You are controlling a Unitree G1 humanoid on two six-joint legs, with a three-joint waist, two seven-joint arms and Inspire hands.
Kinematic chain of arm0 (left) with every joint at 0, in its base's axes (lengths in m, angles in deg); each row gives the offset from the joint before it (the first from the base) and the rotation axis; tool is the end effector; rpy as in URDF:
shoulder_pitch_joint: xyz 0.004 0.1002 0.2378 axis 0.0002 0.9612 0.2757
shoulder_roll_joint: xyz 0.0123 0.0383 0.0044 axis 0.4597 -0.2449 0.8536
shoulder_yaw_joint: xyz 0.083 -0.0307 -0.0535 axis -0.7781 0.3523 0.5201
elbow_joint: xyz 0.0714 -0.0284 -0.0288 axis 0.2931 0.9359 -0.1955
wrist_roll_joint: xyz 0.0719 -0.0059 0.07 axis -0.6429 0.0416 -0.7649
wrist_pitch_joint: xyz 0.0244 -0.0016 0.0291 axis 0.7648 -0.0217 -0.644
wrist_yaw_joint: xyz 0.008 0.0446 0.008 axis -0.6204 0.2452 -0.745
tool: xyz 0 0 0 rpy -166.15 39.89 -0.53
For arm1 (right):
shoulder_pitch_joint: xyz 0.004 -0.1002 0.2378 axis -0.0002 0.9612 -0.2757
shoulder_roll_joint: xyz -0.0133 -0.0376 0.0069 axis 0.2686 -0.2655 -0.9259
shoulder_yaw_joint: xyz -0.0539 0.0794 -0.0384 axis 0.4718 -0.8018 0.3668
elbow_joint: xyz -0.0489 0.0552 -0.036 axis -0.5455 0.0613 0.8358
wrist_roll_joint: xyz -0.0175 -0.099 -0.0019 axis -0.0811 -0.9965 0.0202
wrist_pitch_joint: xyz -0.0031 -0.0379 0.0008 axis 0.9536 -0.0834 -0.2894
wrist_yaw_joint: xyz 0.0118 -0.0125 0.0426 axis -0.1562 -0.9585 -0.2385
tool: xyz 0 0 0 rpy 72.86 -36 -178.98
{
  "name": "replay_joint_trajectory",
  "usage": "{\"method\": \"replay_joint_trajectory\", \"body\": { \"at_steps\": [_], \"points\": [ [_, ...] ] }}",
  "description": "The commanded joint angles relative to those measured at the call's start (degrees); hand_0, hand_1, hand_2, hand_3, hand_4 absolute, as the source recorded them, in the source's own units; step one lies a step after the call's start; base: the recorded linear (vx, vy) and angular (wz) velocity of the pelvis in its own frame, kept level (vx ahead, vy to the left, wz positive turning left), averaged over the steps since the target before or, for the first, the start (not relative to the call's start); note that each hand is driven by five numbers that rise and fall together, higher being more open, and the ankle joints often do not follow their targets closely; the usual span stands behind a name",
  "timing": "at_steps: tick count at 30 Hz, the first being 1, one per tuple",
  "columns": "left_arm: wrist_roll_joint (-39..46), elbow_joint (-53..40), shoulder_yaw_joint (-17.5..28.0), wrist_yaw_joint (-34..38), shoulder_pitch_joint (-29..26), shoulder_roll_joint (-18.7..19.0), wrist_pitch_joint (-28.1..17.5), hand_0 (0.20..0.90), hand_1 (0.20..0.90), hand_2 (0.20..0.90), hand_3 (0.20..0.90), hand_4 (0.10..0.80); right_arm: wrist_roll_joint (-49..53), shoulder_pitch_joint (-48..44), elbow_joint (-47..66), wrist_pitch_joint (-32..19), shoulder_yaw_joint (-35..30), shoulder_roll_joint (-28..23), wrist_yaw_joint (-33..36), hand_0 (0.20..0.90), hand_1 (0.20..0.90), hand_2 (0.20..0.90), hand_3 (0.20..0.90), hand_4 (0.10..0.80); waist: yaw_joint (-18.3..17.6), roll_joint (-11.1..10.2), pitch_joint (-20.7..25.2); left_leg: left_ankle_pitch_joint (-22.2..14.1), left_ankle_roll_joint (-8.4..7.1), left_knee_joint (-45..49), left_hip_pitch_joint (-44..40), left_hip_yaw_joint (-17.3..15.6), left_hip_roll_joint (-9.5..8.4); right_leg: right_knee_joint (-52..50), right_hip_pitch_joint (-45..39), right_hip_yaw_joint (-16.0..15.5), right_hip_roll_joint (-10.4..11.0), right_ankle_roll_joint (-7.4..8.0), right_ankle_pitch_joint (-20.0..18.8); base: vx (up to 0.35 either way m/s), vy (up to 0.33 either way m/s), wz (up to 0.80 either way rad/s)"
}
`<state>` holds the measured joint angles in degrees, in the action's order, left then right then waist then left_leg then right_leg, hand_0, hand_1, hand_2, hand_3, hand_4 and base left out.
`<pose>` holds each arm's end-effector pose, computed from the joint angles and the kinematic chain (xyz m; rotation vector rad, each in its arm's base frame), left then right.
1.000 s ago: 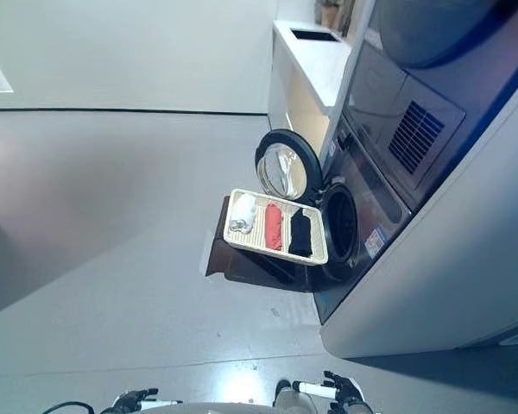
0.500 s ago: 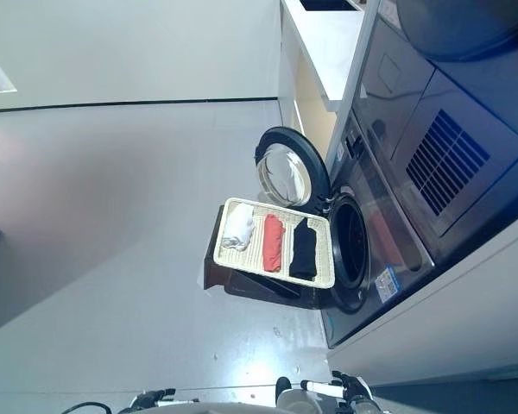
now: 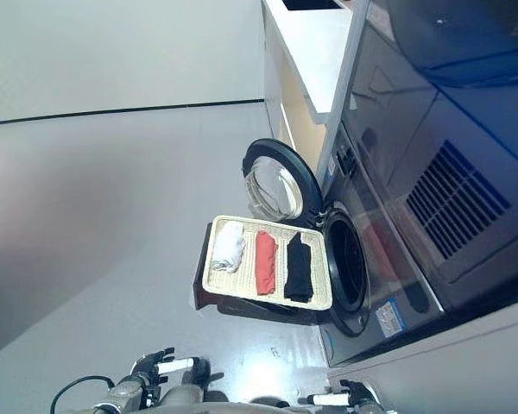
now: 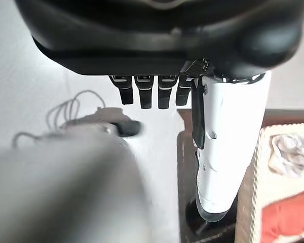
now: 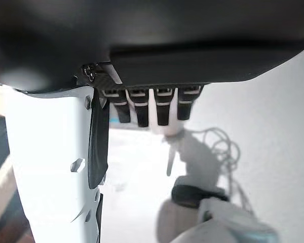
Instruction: Pick up the clothes and place them into the washing machine
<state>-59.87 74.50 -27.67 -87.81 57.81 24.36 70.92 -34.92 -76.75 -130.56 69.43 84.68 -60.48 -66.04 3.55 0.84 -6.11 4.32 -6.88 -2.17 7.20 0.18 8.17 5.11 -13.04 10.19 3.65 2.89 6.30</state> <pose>0.0750 0.2131 -0.1189 0.1918 1.2087 0.0919 0.0592 -0.2376 -0.1159 -0.3907 1.2783 -0.0773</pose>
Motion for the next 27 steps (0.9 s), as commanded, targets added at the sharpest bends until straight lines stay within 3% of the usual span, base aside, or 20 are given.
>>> {"method": "replay_joint_trajectory", "body": {
  "at_steps": [1, 5, 7, 8, 10, 11, 12, 14, 17, 19, 20, 21, 27],
  "points": [
    [-1.54, 1.74, -1.27, 1.26, 0.9, 1.75, -1.13, 0.9, 0.9, 0.9, 0.9, 0.8, -1.4, 0.05, -0.3, -0.87, 1.72, -0.06, 1.11, 0.9, 0.9, 0.9, 0.9, 0.8, 1.82, -1.44, 4.35, 9.01, 0.22, -2.83, 2.79, 0.52, 0.74, -0.11, -0.7, -0.74, -3.27, 0.31, -1.98, 0.215, 0.122, -0.98],
    [-1.61, 0.79, -1.5, 1.16, 0.35, 2.14, -1.42, 0.9, 0.9, 0.9, 0.9, 0.8, -1.1, 0.14, -0.21, -1.03, 1.77, 0.45, 0.75, 0.9, 0.9, 0.9, 0.9, 0.8, 1.92, -2.4, 5.89, 8.02, 1.0, -2.1, 1.29, -0.26, -0.89, -0.75, -1.89, -0.59, -0.76, 1.91, -1.48, 0.278, 0.199, -0.55],
    [-1.67, 0.42, -1.75, 0.97, -0.05, 2.35, -1.39, 0.9, 0.9, 0.9, 0.9, 0.8, -0.64, 0.17, -0.46, -0.91, 1.23, 0.87, 0.66, 0.9, 0.9, 0.9, 0.9, 0.8, 2.17, -3.06, 6.58, 6.27, 2.47, -1.43, 0.36, -1.47, -2.49, -4.45, -0.72, -0.65, 0.97, 3.11, -2.32, 0.203, 0.144, -0.08],
    [-1.56, 0.29, -1.71, 0.96, -0.09, 2.54, -1.43, 0.9, 0.9, 0.9, 0.9, 0.8, -0.42, 0.13, -0.43, -0.97, 1.07, 0.97, 0.53, 0.9, 0.9, 0.9, 0.9, 0.8, 2.26, -3.27, 6.92, 5.43, 3.07, -1.3, -0.13, -1.94, -3.19, -6.7, 0.04, -0.24, 1.49, 3.85, -3.06, 0.196, 0.18, 0.01],
    [-1.64, 0.18, -1.79, 1.08, -0.34, 2.88, -1.39, 0.9, 0.9, 0.9, 0.9, 0.8, 0.12, 0.13, -0.59, -1.0, 0.22, 1.06, 0.27, 0.9, 0.9, 0.9, 0.9, 0.8, 1.98, -3.63, 6.89, 3.91, 4.45, -1.46, -1.82, -2.88, -4.98, -15.55, 3.17, 0.14, 2.57, 5.87, -8.49, 0.191, 0.22, -0.07],
    [-1.16, -0.07, -1.69, 1.03, -0.65, 3.42, -1.35, 0.9, 0.9, 0.9, 0.9, 0.8, 0.51, 0.02, -0.5, -1.07, -0.3, 0.7, 0.32, 0.9, 0.9, 0.9, 0.9, 0.8, 0.88, -2.42, 5.33, 3.28, 5.33, -1.79, -3.96, -2.53, -5.0, -25.46, 8.06, 0.26, 1.17, 6.55, -13.05, 0.147, 0.243, -0.17],
    [-1.04, -0.16, -1.95, 1.01, -1.3, 3.75, -1.2, 0.9, 0.9, 0.9, 0.9, 0.8, 0.53, -0.38, -0.67, -1.02, -0.55, 0.52, 0.44, 0.9, 0.9, 0.9, 0.9, 0.8, 0.02, -1.3, 4.13, 3.16, 5.8, -2.27, -5.17, -1.75, -4.64, -30.62, 11.02, -0.22, -0.29, 6.52, -14.08, 0.134, 0.255, -0.1],
    [-1.67, 0.15, -2.26, 0.8, -1.67, 4.06, -0.92, 0.9, 0.9, 0.9, 0.9, 0.8, 0.22, -0.38, -1.35, -0.97, -1.03, 0.07, 0.54, 0.9, 0.9, 0.9, 0.9, 0.8, -0.95, 0.61, 3.05, 2.23, 6.06, -2.83, -7.27, -1.2, -4.08, -34.86, 15.96, -4.32, -1.39, 5.44, -12.21, 0.155, 0.187, 0.16],
    [-2.12, 1.05, -2.48, 0.88, -1.89, 4.78, -0.95, 0.9, 0.9, 0.9, 0.9, 0.8, -0.15, 0.08, -1.69, -0.65, -1.95, -0.53, 0.68, 0.9, 0.9, 0.9, 0.9, 0.8, -1.49, 0.51, 3.01, 0.73, 4.93, -2.83, -8.87, -1.57, -4.44, -23.37, 19.32, -14.95, 1.57, 3.87, -7.04, 0.216, 0.033, 0.18],
    [-2.58, 1.0, -2.21, 0.66, -2.27, 4.78, -1.2, 0.9, 0.9, 0.9, 0.9, 0.8, -0.37, 0.39, -1.8, -0.51, -2.13, -0.83, 0.58, 0.9, 0.9, 0.9, 0.9, 0.8, -1.77, -0.85, 3.25, -1.26, 4.15, -2.83, -10.13, -1.49, -5.36, -9.72, 17.79, -20.06, 3.05, 3.75, -9.22, 0.214, -0.099, 0.1],
    [-2.57, 0.92, -2.31, 0.34, -2.6, 4.61, -1.43, 0.9, 0.9, 0.9, 0.9, 0.8, -0.36, 0.19, -2.22, -0.54, -1.67, -1.12, 0.36, 0.9, 0.9, 0.9, 0.9, 0.8, -2.47, -1.21, 3.13, -1.38, 4.37, -2.83, -10.03, -0.86, -5.64, -8.9, 15.83, -15.81, 2.01, 3.81, -8.49, 0.116, -0.08, 0.15],
    [-2.11, 0.89, -1.82, 0.42, -2.22, 4.73, -1.66, 0.9, 0.9, 0.9, 0.9, 0.8, -0.57, 0.09, -2.37, -0.56, -1.71, -1.09, 0.52, 0.9, 0.9, 0.9, 0.9, 0.8, -1.92, -1.53, 3.38, -1.29, 4.16, -2.83, -10.51, -1.41, -5.38, -8.67, 15.28, -15.4, 2.18, 3.7, -8.57, 0.081, -0.041, 0.32],
    [-1.92, 0.59, -1.46, 0.42, 0.13, 2.16, -2.05, 0.9, 0.9, 0.9, 0.9, 0.8, 1.95, 0.02, 2.63, -2.55, -1.6, -0.43, 0.78, 0.9, 0.9, 0.9, 0.9, 0.8, -0.86, -2.82, 6.72, -2.16, 3.28, -2.83, -11.9, -2.01, -5.17, -1.61, 8.4, -16.89, 1.95, 3.65, -9.4, 0.127, -0.06, 0.24]
  ]
}}
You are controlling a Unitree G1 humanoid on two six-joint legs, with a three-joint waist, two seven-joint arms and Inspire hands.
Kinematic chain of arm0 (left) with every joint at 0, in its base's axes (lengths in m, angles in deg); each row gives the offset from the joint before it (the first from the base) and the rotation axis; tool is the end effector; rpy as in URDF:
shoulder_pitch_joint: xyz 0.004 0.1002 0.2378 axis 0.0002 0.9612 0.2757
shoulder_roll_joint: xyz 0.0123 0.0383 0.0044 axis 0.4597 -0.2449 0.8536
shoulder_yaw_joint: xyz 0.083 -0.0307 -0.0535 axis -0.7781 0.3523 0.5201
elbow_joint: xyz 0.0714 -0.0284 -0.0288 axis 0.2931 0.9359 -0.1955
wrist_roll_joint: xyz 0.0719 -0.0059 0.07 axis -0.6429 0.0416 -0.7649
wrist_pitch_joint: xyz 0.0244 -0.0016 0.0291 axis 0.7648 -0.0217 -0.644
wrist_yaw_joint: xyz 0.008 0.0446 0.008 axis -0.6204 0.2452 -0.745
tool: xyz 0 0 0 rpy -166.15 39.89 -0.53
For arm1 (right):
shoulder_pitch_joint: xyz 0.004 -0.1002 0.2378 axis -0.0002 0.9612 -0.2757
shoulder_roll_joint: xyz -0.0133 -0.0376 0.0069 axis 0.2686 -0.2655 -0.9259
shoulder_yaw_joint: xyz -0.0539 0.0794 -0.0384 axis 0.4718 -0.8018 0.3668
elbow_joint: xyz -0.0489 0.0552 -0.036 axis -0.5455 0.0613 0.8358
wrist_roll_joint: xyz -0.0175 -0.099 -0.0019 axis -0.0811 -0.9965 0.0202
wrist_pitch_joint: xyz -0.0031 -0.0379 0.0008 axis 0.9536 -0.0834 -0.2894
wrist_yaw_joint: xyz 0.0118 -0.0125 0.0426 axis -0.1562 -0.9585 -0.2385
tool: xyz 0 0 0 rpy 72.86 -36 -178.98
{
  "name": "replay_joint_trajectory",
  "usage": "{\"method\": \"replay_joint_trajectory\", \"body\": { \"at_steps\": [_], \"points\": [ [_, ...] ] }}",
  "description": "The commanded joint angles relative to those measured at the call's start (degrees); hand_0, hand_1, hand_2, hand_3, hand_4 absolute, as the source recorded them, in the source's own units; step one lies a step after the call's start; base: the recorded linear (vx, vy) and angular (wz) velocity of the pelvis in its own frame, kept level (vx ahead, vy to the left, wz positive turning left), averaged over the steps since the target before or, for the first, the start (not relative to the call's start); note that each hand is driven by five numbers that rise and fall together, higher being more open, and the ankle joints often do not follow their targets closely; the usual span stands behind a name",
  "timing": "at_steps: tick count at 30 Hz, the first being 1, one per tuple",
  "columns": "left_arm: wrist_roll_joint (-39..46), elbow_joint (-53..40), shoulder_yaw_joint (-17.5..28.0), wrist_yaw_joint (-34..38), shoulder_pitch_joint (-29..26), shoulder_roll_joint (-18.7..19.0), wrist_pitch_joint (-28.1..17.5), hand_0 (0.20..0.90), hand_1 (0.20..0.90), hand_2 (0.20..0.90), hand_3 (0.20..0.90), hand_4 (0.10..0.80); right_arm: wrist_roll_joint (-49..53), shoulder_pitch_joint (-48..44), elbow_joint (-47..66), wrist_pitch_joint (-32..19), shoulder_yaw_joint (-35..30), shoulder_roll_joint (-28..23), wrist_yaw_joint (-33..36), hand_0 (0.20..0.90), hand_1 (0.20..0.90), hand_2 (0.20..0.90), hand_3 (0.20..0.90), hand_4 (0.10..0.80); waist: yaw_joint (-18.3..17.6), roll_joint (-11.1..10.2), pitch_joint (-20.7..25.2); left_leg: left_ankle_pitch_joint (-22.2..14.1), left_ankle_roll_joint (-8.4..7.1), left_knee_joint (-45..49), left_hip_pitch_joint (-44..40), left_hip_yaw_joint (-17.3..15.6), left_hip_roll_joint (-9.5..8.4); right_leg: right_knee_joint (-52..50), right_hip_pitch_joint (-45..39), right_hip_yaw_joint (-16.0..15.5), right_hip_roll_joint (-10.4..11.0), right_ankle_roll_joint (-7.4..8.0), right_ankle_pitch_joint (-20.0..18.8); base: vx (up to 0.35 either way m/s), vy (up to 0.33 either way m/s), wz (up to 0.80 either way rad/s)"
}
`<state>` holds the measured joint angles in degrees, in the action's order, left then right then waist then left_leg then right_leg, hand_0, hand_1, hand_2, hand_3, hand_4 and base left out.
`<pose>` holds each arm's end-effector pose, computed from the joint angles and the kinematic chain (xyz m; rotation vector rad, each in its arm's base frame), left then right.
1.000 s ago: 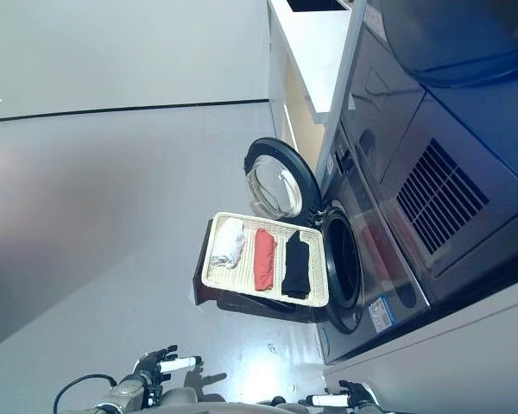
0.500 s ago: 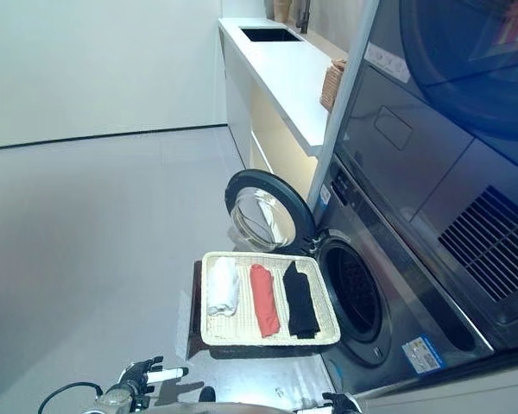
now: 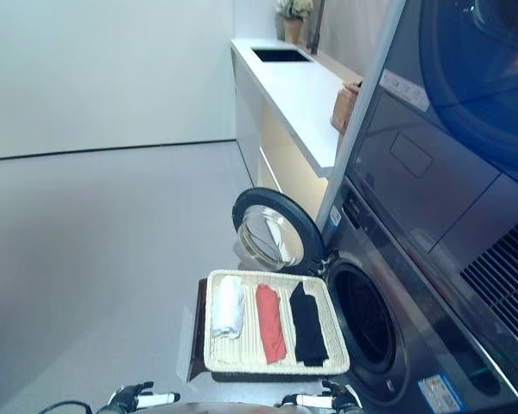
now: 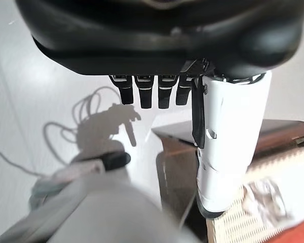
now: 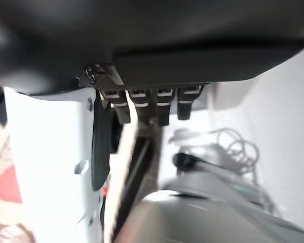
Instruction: Pick up the clothes and place them into the washing machine
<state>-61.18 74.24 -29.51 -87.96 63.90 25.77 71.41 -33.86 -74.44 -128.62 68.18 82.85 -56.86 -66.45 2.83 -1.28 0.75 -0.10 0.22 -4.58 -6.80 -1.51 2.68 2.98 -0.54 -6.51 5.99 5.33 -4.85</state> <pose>0.0351 0.2219 -0.1226 0.2375 1.3220 0.0771 0.0511 -0.2152 -0.1220 -0.2872 1.2626 -0.0636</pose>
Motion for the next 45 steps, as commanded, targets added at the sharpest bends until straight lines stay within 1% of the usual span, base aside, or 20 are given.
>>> {"method": "replay_joint_trajectory", "body": {
  "at_steps": [1, 7, 12, 13, 14, 15, 16, 17, 18, 19, 20, 22, 24, 27, 31, 33, 34, 38, 40, 45],
  "points": [
    [-0.62, 0.85, 0.38, 0.57, -5.96, 0.75, -2.54, 0.9, 0.9, 0.9, 0.9, 0.8, 0.89, -2.28, 0.7, -1.31, 0.23, -4.05, 1.19, 0.9, 0.9, 0.9, 0.9, 0.8, -0.14, -0.7, -0.19, 2.25, -3.82, -0.42, 2.03, -0.33, 0.33, 0.56, -4.18, -0.19, -0.4, 1.2, 1.73, 0.068, -0.048, -0.01],
    [-1.13, -0.23, -0.2, 1.09, -5.76, 0.37, -2.72, 0.9, 0.9, 0.9, 0.9, 0.8, 0.8, -6.09, 3.16, -1.74, 1.54, -4.62, 2.34, 0.9, 0.9, 0.9, 0.9, 0.8, 0.96, -1.0, -0.05, 1.95, -4.3, -0.42, 2.17, 0.16, 0.8, 1.72, -5.26, -0.34, -0.65, 1.05, 2.14, 0.045, -0.037, 0.02],
    [-0.2, -1.12, -0.47, 1.43, -6.28, 0.48, -2.73, 0.9, 0.9, 0.9, 0.9, 0.8, -3.05, -9.34, 4.73, -1.35, 3.35, -6.03, 5.0, 0.9, 0.9, 0.9, 0.9, 0.8, 1.61, -1.02, -1.29, 2.13, -4.76, -0.42, 3.46, -0.14, 1.14, 1.91, -4.66, -1.54, -0.31, 1.19, 2.28, -0.006, -0.019, 0.04],
    [1.94, -2.12, -0.42, 1.46, -7.12, 0.52, -2.93, 0.9, 0.9, 0.9, 0.9, 0.8, -6.9, -11.52, 5.78, -0.47, 5.2, -7.23, 6.98, 0.9, 0.9, 0.9, 0.9, 0.8, 1.97, -1.09, -3.91, 2.92, -5.38, 2.22, 6.5, -1.24, 1.46, 1.6, -3.89, -2.8, 0.51, 1.19, 2.13, -0.22, -0.018, 0.2],
    [3.4, -3.26, -0.64, 2.01, -8.1, 0.53, -3.32, 0.9, 0.9, 0.9, 0.9, 0.8, -8.41, -12.9, 6.45, -0.17, 6.22, -7.93, 8.42, 0.9, 0.9, 0.9, 0.9, 0.8, 1.89, -1.22, -5.78, 2.61, -5.84, 5.79, 9.83, -1.91, 1.51, 1.19, -2.57, -3.41, 1.22, 1.1, 1.81, -0.222, -0.018, 0.34],
    [3.41, -3.26, -0.62, 2.01, -8.15, 0.53, -3.31, 0.9, 0.9, 0.9, 0.9, 0.8, -8.42, -12.96, 6.42, -0.17, 6.22, -7.92, 8.43, 0.9, 0.9, 0.9, 0.9, 0.8, 1.77, -1.2, -5.66, 2.43, -5.84, 6.21, 10.26, -1.78, 1.53, 1.16, -2.38, -3.52, 1.21, 1.09, 1.8, -0.326, -0.038, 0.43],
    [5.94, -5.91, -0.85, 4.03, -9.59, 0.55, -4.66, 0.9, 0.9, 0.9, 0.9, 0.8, -15.23, -16.25, 7.63, 1.39, 9.99, -9.12, 12.75, 0.9, 0.9, 0.9, 0.9, 0.8, 1.96, -1.02, -8.64, 2.1, -5.96, 9.63, 15.39, -2.08, 1.51, -1.03, 1.97, -4.14, 1.83, 1.0, 1.51, -0.369, -0.024, 0.51],
    [7.61, -7.92, -1.22, 6.43, -10.38, 0.68, -6.1, 0.9, 0.9, 0.9, 0.9, 0.8, -22.62, -19.52, 9.3, 3.38, 14.08, -9.98, 16.95, 0.9, 0.9, 0.9, 0.9, 0.8, 2.06, -0.27, -10.27, 1.89, -5.38, 9.99, 18.18, -1.68, 1.52, -4.29, 6.87, -3.54, 1.6, 0.77, 1.8, -0.49, 0.005, 0.38],
    [8.16, -9.11, -1.64, 7.96, -11.08, 0.62, -7.04, 0.9, 0.9, 0.9, 0.9, 0.8, -25.48, -21.9, 9.85, 3.98, 15.7, -10.34, 18.05, 0.9, 0.9, 0.9, 0.9, 0.8, 2.06, 0.27, -11.24, 2.11, -4.83, 10.07, 20.29, -1.32, 1.23, -6.68, 10.74, -2.88, 1.62, 0.57, 1.73, -0.4, 0.081, 0.17],
    [8.41, -9.29, -1.85, 9.38, -12.13, 0.4, -7.63, 0.9, 0.9, 0.9, 0.9, 0.8, -27.99, -25.07, 8.49, 4.61, 17.42, -11.02, 19.21, 0.9, 0.9, 0.9, 0.9, 0.8, 2.49, 0.69, -12.0, 2.09, -4.22, 10.94, 23.15, -1.14, 0.5, -9.37, 14.91, -2.05, 1.52, 0.42, 1.94, -0.325, 0.113, -0.24],
    [9.16, -9.15, -2.09, 10.01, -13.02, 0.47, -8.11, 0.9, 0.9, 0.9, 0.9, 0.8, -29.02, -28.06, 7.56, 5.08, 18.48, -11.92, 20.34, 0.9, 0.9, 0.9, 0.9, 0.8, 2.61, 0.78, -12.41, 2.07, -3.76, 11.7, 25.78, -1.34, 0.09, -10.97, 18.05, -1.51, 1.56, 0.38, 1.83, -0.264, 0.109, -0.36],
    [9.68, -9.51, -2.14, 11.12, -13.57, 1.02, -8.48, 0.9, 0.9, 0.9, 0.9, 0.8, -30.76, -32.06, 6.8, 6.88, 19.98, -12.58, 22.17, 0.9, 0.9, 0.9, 0.9, 0.8, 3.31, 1.04, -12.77, 2.0, -3.32, 13.13, 29.09, -1.74, -0.41, -12.62, 21.53, -1.14, 2.02, 0.48, 1.69, -0.138, 0.079, -0.17],
    [10.24, -8.9, -2.3, 11.64, -13.82, 1.2, -8.26, 0.9, 0.9, 0.9, 0.9, 0.8, -31.68, -36.15, 4.86, 8.23, 20.67, -13.3, 23.88, 0.9, 0.9, 0.9, 0.9, 0.8, 4.15, 1.51, -13.42, 1.97, -3.05, 13.81, 31.31, -1.9, -0.84, -13.37, 24.02, -0.95, 2.49, 0.57, 1.56, -0.078, 0.069, 0.01],
    [11.16, -9.46, -2.92, 12.05, -13.65, 1.58, -8.25, 0.9, 0.9, 0.9, 0.9, 0.8, -32.43, -40.78, 2.86, 9.56, 21.46, -14.35, 25.45, 0.9, 0.9, 0.9, 0.9, 0.8, 4.84, 2.41, -14.47, 2.51, -3.14, 13.78, 33.4, -1.99, -1.03, -13.56, 26.46, -0.67, 2.85, 0.59, 0.99, -0.046, 0.058, -0.05],
    [12.45, -11.14, -4.3, 12.54, -13.45, 1.4, -8.52, 0.9, 0.9, 0.9, 0.9, 0.8, -32.59, -45.34, 0.41, 10.9, 20.83, -17.01, 28.01, 0.9, 0.9, 0.9, 0.9, 0.8, 5.48, 3.39, -15.55, 2.97, -3.28, 13.21, 34.82, -2.17, -1.38, -12.55, 27.78, -0.42, 2.95, 0.53, 0.29, -0.016, 0.033, 0.0],
    [12.52, -11.66, -4.87, 12.62, -13.3, 1.16, -8.5, 0.9, 0.9, 0.9, 0.9, 0.8, -32.35, -46.1, -0.39, 10.98, 20.71, -17.41, 28.13, 0.9, 0.9, 0.9, 0.9, 0.8, 5.76, 3.6, -15.68, 3.12, -3.32, 12.97, 34.99, -2.1, -1.4, -12.25, 27.85, -0.41, 2.97, 0.5, 0.15, -0.004, 0.006, 0.02],
    [13.37, -12.27, -5.75, 12.66, -13.43, 1.0, -8.45, 0.9, 0.9, 0.9, 0.9, 0.8, -31.87, -48.85, -1.47, 11.5, 20.96, -18.66, 28.29, 0.9, 0.9, 0.9, 0.9, 0.8, 5.97, 4.18, -16.27, 3.5, -3.39, 12.62, 35.49, -1.92, -1.51, -12.01, 28.6, -0.23, 2.91, 0.4, -0.27, 0.0, 0.0, 0.0],
    [14.39, -13.77, -7.14, 12.82, -13.63, 0.3, -8.52, 0.9, 0.9, 0.9, 0.9, 0.8, -31.54, -50.88, -3.05, 12.11, 21.2, -20.04, 28.52, 0.9, 0.9, 0.9, 0.9, 0.8, 6.41, 5.01, -16.78, 4.02, -3.53, 11.99, 36.15, -1.93, -1.68, -11.63, 29.44, -0.08, 2.85, 0.21, -0.78, -0.011, 0.021, 0.0],
    [14.87, -14.89, -8.38, 13.29, -13.91, -0.19, -8.7, 0.9, 0.9, 0.9, 0.9, 0.8, -30.69, -53.04, -4.16, 12.52, 20.8, -21.6, 29.06, 0.9, 0.9, 0.9, 0.9, 0.8, 6.55, 5.93, -17.1, 4.53, -3.67, 11.28, 36.54, -1.7, -1.8, -11.05, 30.01, 0.07, 2.87, 0.16, -1.16, 0.003, 0.007, -0.06],
    [15.98, -16.43, -9.63, 13.04, -13.24, -0.71, -9.01, 0.9, 0.9, 0.9, 0.9, 0.8, -28.64, -55.03, -4.75, 12.16, 20.1, -23.62, 29.43, 0.9, 0.9, 0.9, 0.9, 0.8, 7.06, 7.16, -17.52, 4.98, -3.72, 10.58, 36.91, -1.73, -1.9, -10.79, 30.85, 0.29, 2.68, 0.17, -1.44, 0.0, 0.013, -0.02]
  ]
}}
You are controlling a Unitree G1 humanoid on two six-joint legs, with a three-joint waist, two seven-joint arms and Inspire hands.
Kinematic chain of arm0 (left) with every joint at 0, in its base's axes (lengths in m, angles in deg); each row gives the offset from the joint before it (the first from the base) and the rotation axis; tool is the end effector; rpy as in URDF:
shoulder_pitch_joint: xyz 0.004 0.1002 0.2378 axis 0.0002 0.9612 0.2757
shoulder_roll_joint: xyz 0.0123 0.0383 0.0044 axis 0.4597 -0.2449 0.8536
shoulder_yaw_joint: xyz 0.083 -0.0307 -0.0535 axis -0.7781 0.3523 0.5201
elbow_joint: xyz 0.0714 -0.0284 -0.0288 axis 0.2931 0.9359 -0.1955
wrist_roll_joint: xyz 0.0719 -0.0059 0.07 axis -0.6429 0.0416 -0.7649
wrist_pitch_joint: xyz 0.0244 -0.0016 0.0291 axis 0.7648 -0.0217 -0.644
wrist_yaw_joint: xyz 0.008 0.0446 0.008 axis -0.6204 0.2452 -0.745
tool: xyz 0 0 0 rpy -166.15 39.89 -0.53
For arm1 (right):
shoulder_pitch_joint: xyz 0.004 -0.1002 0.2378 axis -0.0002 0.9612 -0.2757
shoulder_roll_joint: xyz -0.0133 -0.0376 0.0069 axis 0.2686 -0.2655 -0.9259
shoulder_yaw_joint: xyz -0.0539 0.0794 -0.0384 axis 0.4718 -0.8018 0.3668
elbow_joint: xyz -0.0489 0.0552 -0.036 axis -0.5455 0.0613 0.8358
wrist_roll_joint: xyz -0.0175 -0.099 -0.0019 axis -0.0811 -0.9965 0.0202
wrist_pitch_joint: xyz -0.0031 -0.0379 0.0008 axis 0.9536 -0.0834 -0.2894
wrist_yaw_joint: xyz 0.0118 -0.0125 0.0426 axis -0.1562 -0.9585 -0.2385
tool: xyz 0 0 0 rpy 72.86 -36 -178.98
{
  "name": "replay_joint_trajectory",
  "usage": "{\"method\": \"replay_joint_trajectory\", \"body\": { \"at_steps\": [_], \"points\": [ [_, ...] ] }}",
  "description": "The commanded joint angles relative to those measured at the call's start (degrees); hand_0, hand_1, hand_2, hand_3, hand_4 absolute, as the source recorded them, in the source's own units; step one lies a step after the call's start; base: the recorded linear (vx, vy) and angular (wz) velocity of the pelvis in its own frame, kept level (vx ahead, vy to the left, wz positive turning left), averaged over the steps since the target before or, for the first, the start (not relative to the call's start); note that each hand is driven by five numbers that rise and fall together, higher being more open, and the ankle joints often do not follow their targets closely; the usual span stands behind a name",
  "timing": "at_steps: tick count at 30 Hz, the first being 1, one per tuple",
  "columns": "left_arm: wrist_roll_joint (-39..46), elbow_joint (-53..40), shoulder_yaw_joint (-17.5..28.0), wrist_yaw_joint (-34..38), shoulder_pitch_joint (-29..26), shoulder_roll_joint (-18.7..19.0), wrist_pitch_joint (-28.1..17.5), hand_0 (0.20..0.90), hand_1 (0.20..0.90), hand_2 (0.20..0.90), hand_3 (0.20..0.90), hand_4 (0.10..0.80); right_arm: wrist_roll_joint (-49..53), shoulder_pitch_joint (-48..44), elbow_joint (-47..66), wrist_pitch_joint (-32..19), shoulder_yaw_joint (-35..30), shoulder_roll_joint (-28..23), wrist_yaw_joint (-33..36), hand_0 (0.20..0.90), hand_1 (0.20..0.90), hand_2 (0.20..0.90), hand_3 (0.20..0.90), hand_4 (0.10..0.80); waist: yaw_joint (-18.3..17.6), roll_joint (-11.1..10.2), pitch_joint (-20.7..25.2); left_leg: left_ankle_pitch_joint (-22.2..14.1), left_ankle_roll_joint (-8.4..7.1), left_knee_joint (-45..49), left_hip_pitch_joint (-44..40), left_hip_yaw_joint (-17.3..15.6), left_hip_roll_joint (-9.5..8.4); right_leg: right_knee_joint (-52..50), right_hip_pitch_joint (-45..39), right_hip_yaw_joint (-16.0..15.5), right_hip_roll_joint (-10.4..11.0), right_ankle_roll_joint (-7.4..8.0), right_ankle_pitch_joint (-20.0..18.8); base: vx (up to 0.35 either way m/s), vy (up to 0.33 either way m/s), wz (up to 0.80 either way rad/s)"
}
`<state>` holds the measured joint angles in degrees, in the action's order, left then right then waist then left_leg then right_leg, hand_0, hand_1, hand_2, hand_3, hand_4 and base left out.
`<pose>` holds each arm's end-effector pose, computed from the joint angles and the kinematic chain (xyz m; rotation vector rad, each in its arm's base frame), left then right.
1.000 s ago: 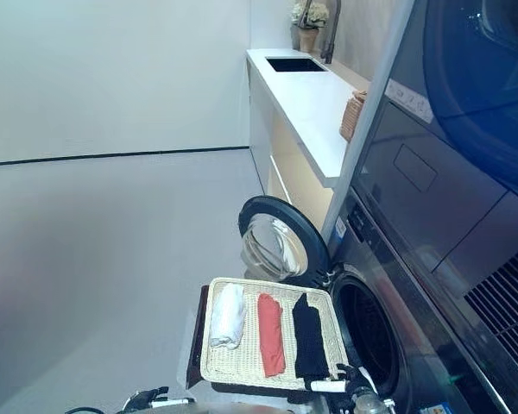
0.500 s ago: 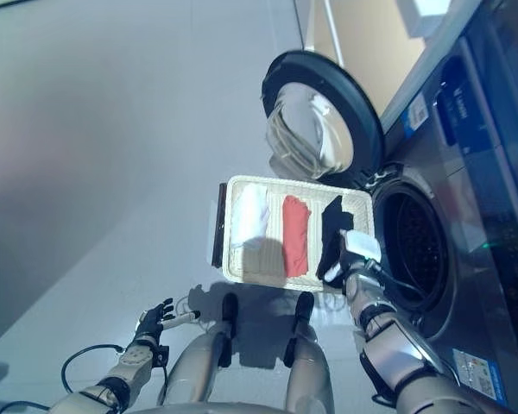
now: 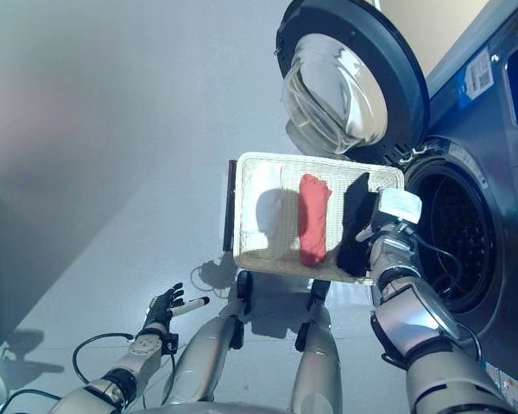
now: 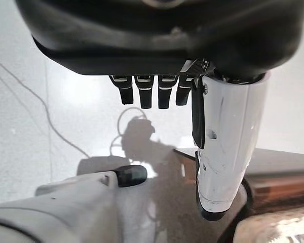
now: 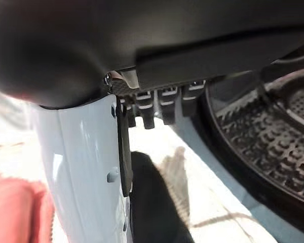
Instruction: Pick up the clothes and place them into the washing machine
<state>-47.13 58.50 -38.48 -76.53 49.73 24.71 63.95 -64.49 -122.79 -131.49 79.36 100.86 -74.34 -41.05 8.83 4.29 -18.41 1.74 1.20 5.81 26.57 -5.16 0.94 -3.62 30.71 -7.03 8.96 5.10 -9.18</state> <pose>0.1699 0.1806 -0.0844 0.1553 0.6971 0.1507 0.3007 -0.2766 0.0525 -1.4479 0.3857 -0.3930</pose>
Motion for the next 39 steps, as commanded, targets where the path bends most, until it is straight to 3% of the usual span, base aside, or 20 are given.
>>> {"method": "replay_joint_trajectory", "body": {
  "at_steps": [1, 11, 29, 39],
  "points": [
    [2.33, -0.6, -0.75, 1.61, 0.81, 0.1, -1.53, 0.9, 0.9, 0.9, 0.9, 0.8, 2.7, -7.66, -1.85, 0.68, 2.34, -6.77, 3.6, 0.9, 0.9, 0.9, 0.9, 0.8, 1.09, 2.13, 1.17, 3.2, -4.68, 0.41, 4.29, 1.93, -0.22, -4.43, 0.58, 1.03, -0.31, 0.36, 2.84, -0.015, 0.026, -0.05],
    [3.92, 0.08, -0.6, 1.9, 1.88, 0.21, -1.75, 0.9, 0.9, 0.9, 0.9, 0.8, 11.49, -8.01, -2.01, -1.84, -0.45, -5.79, 3.08, 0.9, 0.9, 0.9, 0.9, 0.8, 1.34, 3.43, 0.59, 3.71, -4.38, 0.22, 7.01, 2.44, -0.79, -4.13, 3.08, 1.65, -0.19, 0.43, 2.19, 0.008, 0.007, -0.06],
    [5.51, -0.63, -0.44, 2.46, 2.11, 1.4, -3.26, 0.9, 0.9, 0.9, 0.9, 0.8, 15.41, -9.39, -1.91, -3.29, 0.53, -3.99, 3.72, 0.9, 0.9, 0.9, 0.9, 0.8, 1.83, 3.27, 0.11, 3.16, -3.67, 2.7, 12.63, 4.0, -2.12, -4.72, 6.65, 1.39, 0.85, 0.17, 1.97, 0.001, 0.008, 0.03],
    [5.85, -2.39, -0.79, 2.69, 2.27, 1.8, -3.37, 0.9, 0.9, 0.9, 0.9, 0.8, 15.41, -12.57, -4.22, -2.62, 1.41, -5.49, 3.68, 0.9, 0.9, 0.9, 0.9, 0.8, 3.33, 5.17, -0.25, 3.09, -3.47, 4.19, 16.99, 4.35, -3.05, -8.11, 11.61, 1.67, 1.75, 0.02, 2.91, -0.008, 0.038, 0.09]
  ]
}}
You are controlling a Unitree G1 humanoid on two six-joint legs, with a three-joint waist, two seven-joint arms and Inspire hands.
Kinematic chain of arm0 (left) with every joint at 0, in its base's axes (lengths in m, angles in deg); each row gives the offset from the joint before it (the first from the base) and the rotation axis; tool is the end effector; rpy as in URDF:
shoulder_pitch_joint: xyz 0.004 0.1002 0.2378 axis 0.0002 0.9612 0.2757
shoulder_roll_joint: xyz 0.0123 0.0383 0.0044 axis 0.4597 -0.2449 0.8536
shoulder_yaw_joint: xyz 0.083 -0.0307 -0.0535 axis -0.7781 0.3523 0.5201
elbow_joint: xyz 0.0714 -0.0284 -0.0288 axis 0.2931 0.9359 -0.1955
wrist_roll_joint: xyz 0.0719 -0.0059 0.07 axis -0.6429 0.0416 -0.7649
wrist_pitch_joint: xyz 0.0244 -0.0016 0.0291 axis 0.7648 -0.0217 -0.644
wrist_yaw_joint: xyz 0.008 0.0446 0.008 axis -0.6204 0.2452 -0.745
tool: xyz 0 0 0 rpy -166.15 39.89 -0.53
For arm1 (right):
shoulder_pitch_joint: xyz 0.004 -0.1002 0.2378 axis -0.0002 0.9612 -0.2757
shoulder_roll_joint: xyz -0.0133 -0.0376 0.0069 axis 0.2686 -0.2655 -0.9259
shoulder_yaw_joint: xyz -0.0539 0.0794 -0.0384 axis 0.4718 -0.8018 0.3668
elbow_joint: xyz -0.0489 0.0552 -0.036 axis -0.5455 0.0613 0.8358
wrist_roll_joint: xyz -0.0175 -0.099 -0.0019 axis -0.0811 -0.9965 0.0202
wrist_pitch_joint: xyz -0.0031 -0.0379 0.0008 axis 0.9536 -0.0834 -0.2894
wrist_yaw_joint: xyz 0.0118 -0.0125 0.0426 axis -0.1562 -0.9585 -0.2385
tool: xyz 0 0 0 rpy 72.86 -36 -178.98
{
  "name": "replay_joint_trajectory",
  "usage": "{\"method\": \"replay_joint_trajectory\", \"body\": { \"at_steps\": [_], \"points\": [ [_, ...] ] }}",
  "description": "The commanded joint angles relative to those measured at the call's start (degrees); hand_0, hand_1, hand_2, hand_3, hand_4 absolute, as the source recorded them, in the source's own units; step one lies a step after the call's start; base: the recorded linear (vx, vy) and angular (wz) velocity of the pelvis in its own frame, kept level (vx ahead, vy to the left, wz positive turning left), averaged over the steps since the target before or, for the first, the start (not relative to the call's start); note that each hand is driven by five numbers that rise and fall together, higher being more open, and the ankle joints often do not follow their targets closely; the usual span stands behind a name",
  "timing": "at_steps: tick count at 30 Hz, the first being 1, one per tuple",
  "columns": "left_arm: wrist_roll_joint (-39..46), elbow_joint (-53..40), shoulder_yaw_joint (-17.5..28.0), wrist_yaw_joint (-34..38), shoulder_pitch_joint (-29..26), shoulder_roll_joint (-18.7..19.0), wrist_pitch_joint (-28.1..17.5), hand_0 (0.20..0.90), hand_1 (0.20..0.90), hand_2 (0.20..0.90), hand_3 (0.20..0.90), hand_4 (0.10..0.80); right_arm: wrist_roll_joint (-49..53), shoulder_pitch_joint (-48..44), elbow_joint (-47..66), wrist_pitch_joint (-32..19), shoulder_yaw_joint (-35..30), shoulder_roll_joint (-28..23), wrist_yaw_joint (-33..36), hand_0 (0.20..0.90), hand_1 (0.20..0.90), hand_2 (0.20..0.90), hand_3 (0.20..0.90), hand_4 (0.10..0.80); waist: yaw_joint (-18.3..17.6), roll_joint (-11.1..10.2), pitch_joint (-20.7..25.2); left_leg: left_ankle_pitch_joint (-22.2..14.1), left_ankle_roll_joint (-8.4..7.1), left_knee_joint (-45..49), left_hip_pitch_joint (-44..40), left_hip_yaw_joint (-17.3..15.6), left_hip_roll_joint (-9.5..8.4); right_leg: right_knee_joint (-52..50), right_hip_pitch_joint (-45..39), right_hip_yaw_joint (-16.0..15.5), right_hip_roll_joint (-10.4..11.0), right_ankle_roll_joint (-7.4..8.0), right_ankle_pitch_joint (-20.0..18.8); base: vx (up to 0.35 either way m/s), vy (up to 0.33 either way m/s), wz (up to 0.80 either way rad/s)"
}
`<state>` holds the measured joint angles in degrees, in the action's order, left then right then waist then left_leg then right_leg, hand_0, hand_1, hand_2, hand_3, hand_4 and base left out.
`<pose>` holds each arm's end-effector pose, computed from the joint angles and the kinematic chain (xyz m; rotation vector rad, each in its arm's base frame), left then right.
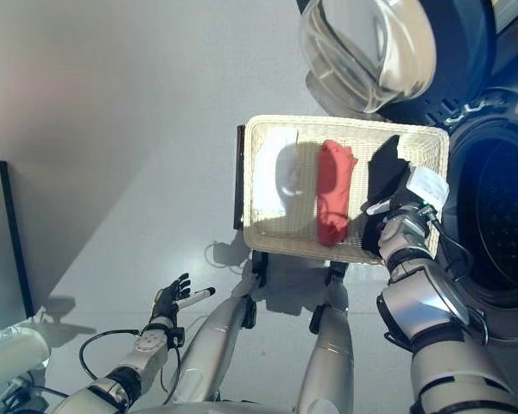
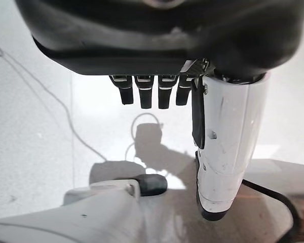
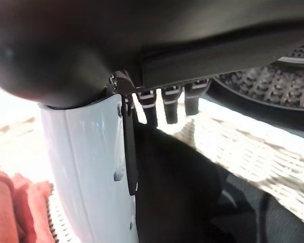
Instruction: Pick up the clothes and place them into the washing machine
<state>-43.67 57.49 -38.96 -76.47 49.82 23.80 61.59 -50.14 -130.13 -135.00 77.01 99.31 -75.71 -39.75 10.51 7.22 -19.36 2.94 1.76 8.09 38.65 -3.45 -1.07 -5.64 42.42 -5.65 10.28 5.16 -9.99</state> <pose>0.1724 0.1736 -0.0824 0.0843 0.6523 0.1657 0.3201 -0.2798 0.0888 -1.1706 0.3324 -0.5861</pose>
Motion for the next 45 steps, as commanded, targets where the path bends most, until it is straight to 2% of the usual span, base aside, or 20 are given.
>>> {"method": "replay_joint_trajectory", "body": {
  "at_steps": [1, 2, 4, 7, 9, 14, 17, 18, 19, 20, 22, 23, 24, 31, 41, 44, 45],
  "points": [
    [2.61, -1.69, -0.34, 2.55, 1.86, 2.83, -1.0, 0.9, 0.9, 0.9, 0.9, 0.8, 0.89, -5.68, -1.01, -0.12, 2.97, -4.32, 2.23, 0.9, 0.9, 0.9, 0.9, 0.8, 1.78, 2.47, 0.5, 0.89, -3.87, 4.29, 6.67, 2.39, -1.15, -9.15, 1.81, 0.51, 0.27, -0.2, 5.06, 0.015, 0.042, 0.08],
    [2.75, -1.29, -0.06, 2.47, 1.52, 2.91, -0.81, 0.9, 0.9, 0.9, 0.9, 0.8, 0.66, -6.46, -1.23, 0.03, 3.32, -4.53, 2.14, 0.9, 0.9, 0.9, 0.9, 0.8, 1.77, 2.51, 0.21, -3.1, -3.78, 9.99, 8.75, 2.38, -1.35, -14.49, 3.85, 1.35, 0.08, -0.4, 8.61, -0.001, 0.039, 0.08],
    [2.74, -0.67, 0.41, 2.75, 0.98, 2.84, -0.41, 0.9, 0.9, 0.9, 0.9, 0.8, 0.17, -6.75, -1.49, 0.15, 3.81, -4.61, 2.45, 0.9, 0.9, 0.9, 0.9, 0.8, 1.63, 2.81, -0.19, -6.92, -3.15, 18.72, 12.99, 2.23, -1.7, -22.15, 8.14, 2.4, -0.27, -1.48, 11.27, -0.031, 0.037, 0.04],
    [1.93, -0.18, 0.87, 2.55, 1.59, 2.75, 0.34, 0.9, 0.9, 0.9, 0.9, 0.8, -0.82, -5.53, -1.62, 0.23, 4.25, -3.71, 2.36, 0.9, 0.9, 0.9, 0.9, 0.8, 1.31, 3.13, 0.23, -10.58, -3.05, 28.21, 17.53, 2.44, -0.85, -30.34, 12.1, 2.8, 0.14, -2.19, 14.16, -0.002, 0.036, -0.04],
    [1.91, -0.18, 1.51, 2.36, 2.42, 3.03, 0.54, 0.9, 0.9, 0.9, 0.9, 0.8, -1.38, -4.94, -1.93, 0.38, 4.46, -3.73, 2.24, 0.9, 0.9, 0.9, 0.9, 0.8, 1.06, 3.08, 1.07, -12.18, -3.19, 30.59, 18.95, 2.28, -0.42, -32.06, 13.19, 2.51, 0.68, -2.03, 15.31, 0.037, 0.011, -0.03],
    [2.03, -0.91, 1.17, 1.43, 5.02, 2.91, 0.72, 0.9, 0.9, 0.9, 0.9, 0.8, -1.35, -5.28, -3.38, 0.54, 5.16, -3.8, 1.81, 0.9, 0.9, 0.9, 0.9, 0.8, 1.23, 3.63, 2.0, -13.44, -2.97, 32.69, 21.09, 1.56, -0.6, -33.87, 15.36, 2.73, 1.04, -1.98, 16.16, 0.007, 0.01, -0.02],
    [2.1, -1.47, 0.77, 1.21, 6.03, 2.86, 0.66, 0.9, 0.9, 0.9, 0.9, 0.8, -1.16, -5.57, -4.1, 0.57, 5.42, -3.68, 1.72, 0.774, 0.774, 0.774, 0.774, 0.71, 1.69, 4.37, 2.15, -13.36, -2.64, 32.76, 21.68, 1.43, -0.85, -35.03, 16.64, 3.12, 0.89, -2.39, 16.74, 0.012, 0.011, -0.05],
    [2.07, -1.67, 0.7, 1.06, 6.35, 2.75, 0.7, 0.9, 0.9, 0.9, 0.9, 0.8, -1.18, -5.43, -4.37, 0.69, 5.49, -3.69, 1.44, 0.787, 0.787, 0.787, 0.787, 0.72, 1.75, 4.6, 2.24, -13.28, -2.48, 32.6, 21.77, 1.41, -1.09, -35.12, 16.85, 3.31, 0.82, -2.54, 16.86, 0.0, 0.0, 0.0],
    [2.14, -1.73, 0.48, 0.9, 6.51, 2.67, 0.77, 0.9, 0.9, 0.9, 0.9, 0.8, -1.11, -5.41, -4.75, 0.77, 5.56, -3.61, 1.24, 0.727, 0.727, 0.727, 0.727, 0.676, 1.78, 4.84, 2.27, -13.1, -2.34, 32.22, 21.75, 1.48, -1.19, -35.35, 17.06, 3.45, 0.77, -2.73, 17.08, 0.0, 0.0, 0.0],
    [2.1, -1.67, 0.42, 0.85, 6.64, 2.6, 0.75, 0.9, 0.9, 0.9, 0.9, 0.8, -0.94, -5.46, -4.91, 0.8, 5.4, -3.71, 1.27, 0.554, 0.554, 0.554, 0.554, 0.553, 1.86, 5.01, 2.29, -13.03, -2.28, 31.93, 21.61, 1.65, -1.28, -35.13, 16.96, 3.67, 0.75, -2.86, 17.2, 0.0, 0.0, 0.0],
    [1.99, -1.5, 0.6, 0.82, 6.98, 2.46, 0.85, 0.9, 0.9, 0.9, 0.9, 0.8, -0.87, -5.23, -5.21, 0.94, 5.32, -3.87, 1.16, 0.488, 0.488, 0.488, 0.488, 0.506, 2.09, 5.44, 2.5, -12.69, -2.21, 31.21, 21.37, 1.68, -1.51, -35.12, 17.0, 3.66, 0.71, -3.12, 17.37, 0.0, 0.0, 0.0],
    [1.84, -1.41, 0.62, 0.83, 7.08, 2.4, 0.88, 0.9, 0.9, 0.9, 0.9, 0.8, -0.77, -5.2, -5.38, 0.97, 5.29, -3.91, 1.15, 0.293, 0.293, 0.293, 0.293, 0.367, 2.31, 5.65, 2.55, -12.45, -2.16, 30.74, 21.25, 1.75, -1.58, -34.94, 16.99, 3.72, 0.58, -3.22, 17.39, 0.0, 0.0, 0.0],
    [1.89, -1.37, 0.8, 0.83, 7.22, 2.32, 0.8, 0.9, 0.9, 0.9, 0.9, 0.8, -0.65, -5.08, -5.34, 0.94, 5.16, -4.06, 1.21, 0.2, 0.2, 0.2, 0.2, 0.3, 2.44, 5.84, 2.58, -12.17, -2.09, 30.21, 21.08, 1.82, -1.66, -34.61, 16.87, 3.85, 0.47, -3.3, 17.31, 0.0, 0.0, 0.0],
    [1.72, -0.64, 1.11, 0.66, 7.51, 2.12, 0.99, 0.9, 0.9, 0.9, 0.9, 0.8, -0.42, -3.41, -4.96, 0.99, 4.27, -4.37, 1.21, 0.2, 0.2, 0.2, 0.2, 0.3, 2.77, 6.45, 2.1, -10.72, -1.38, 27.3, 19.67, 2.59, -1.78, -32.24, 15.82, 4.46, -0.53, -3.77, 16.59, 0.001, -0.01, -0.01],
    [1.34, 3.42, 2.49, 1.26, 5.48, 2.47, 0.94, 0.9, 0.9, 0.9, 0.9, 0.8, 1.9, -1.13, -2.73, 0.05, 2.08, -5.66, 0.82, 0.2, 0.2, 0.2, 0.2, 0.3, 0.98, 4.93, 2.41, -8.17, -2.17, 19.49, 11.96, 2.53, -0.63, -24.02, 8.73, 4.43, -2.29, -3.25, 13.66, 0.022, -0.029, -0.11],
    [2.07, 3.48, 3.57, 0.92, 5.78, 3.08, 0.26, 0.9, 0.9, 0.9, 0.9, 0.8, 13.96, 0.74, 2.41, -5.26, -5.2, -6.3, -0.69, 0.2, 0.2, 0.2, 0.2, 0.3, -0.03, 4.09, 3.05, -6.69, -2.76, 14.24, 6.5, 2.09, 0.08, -18.12, 3.29, 4.38, -2.88, -2.52, 11.65, 0.043, -0.017, -0.24],
    [2.08, 3.48, 3.53, 0.91, 5.8, 3.12, 0.26, 0.9, 0.9, 0.9, 0.9, 0.8, 13.97, 0.84, 2.47, -5.25, -5.27, -6.31, -0.68, 0.2, 0.2, 0.2, 0.2, 0.3, 0.01, 4.07, 2.99, -6.66, -2.76, 14.14, 6.34, 2.08, 0.08, -18.05, 3.15, 4.39, -2.88, -2.52, 11.62, 0.042, -0.045, -0.2]
  ]
}}
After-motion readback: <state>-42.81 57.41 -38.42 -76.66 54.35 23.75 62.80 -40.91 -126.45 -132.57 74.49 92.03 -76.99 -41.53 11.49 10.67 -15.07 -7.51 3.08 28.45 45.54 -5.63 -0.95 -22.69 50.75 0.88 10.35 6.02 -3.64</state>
